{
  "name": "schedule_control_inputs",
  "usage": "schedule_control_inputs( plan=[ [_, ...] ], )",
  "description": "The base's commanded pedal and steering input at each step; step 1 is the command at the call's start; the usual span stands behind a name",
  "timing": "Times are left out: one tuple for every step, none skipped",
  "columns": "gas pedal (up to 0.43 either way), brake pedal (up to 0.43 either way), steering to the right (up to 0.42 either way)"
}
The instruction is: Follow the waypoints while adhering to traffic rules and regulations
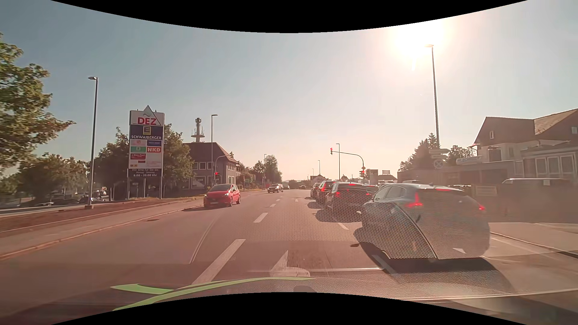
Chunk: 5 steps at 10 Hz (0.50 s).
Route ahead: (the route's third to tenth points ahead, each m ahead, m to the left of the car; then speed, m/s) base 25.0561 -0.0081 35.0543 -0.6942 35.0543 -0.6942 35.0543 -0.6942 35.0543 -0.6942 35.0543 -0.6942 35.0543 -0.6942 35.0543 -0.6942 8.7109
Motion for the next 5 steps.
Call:
schedule_control_inputs(
  plan=[
    [0.000,0.085,0.010],
    [0.000,0.098,0.010],
    [0.000,0.110,0.010],
    [0.000,0.116,0.010],
    [0.000,0.116,0.010]
  ],
)
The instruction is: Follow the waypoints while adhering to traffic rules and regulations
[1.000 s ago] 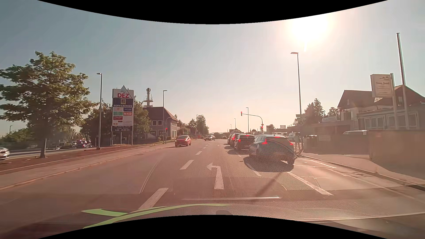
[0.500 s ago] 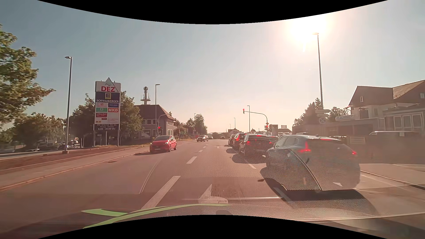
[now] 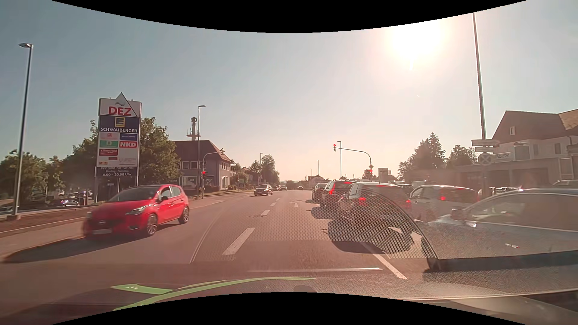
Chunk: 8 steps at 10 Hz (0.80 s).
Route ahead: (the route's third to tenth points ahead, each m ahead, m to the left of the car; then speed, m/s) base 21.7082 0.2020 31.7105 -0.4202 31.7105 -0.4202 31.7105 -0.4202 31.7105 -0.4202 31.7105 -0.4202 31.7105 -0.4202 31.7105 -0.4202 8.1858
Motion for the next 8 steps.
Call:
schedule_control_inputs(
  plan=[
    [0.000,0.128,0.010],
    [0.000,0.134,0.010],
    [0.000,0.140,0.010],
    [0.000,0.152,0.010],
    [0.000,0.152,0.009],
    [0.000,0.152,0.009],
    [0.000,0.152,0.008],
    [0.000,0.152,0.008]
  ],
)
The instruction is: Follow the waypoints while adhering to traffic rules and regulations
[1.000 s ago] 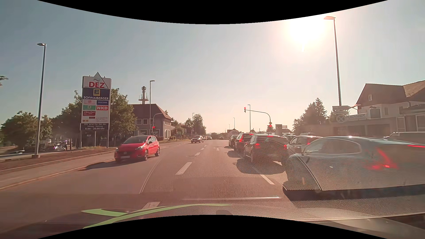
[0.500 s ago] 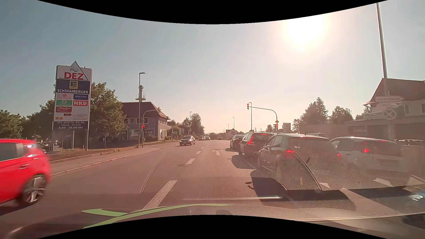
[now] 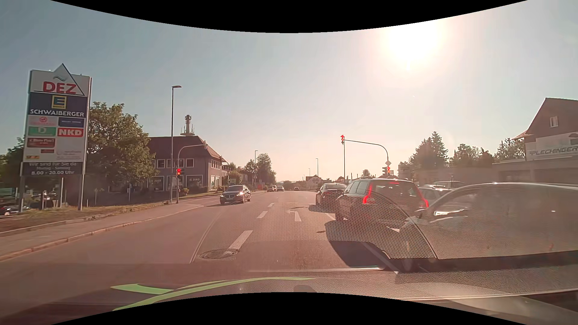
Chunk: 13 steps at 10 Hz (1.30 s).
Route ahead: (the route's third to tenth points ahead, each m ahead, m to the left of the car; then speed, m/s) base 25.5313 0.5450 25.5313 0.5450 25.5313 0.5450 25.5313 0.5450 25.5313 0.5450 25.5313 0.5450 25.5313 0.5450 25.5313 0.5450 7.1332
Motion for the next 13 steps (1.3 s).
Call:
schedule_control_inputs(
  plan=[
    [0.000,0.152,0.008],
    [0.000,0.152,0.008],
    [0.000,0.152,0.008],
    [0.000,0.140,0.007],
    [0.000,0.067,0.007],
    [0.000,0.024,0.007],
    [0.000,0.000,0.005],
    [0.000,0.000,0.005],
    [0.000,0.000,0.004],
    [0.000,0.000,0.003],
    [0.000,0.000,0.001],
    [0.000,0.000,0.001],
    [0.000,0.000,0.001]
  ],
)
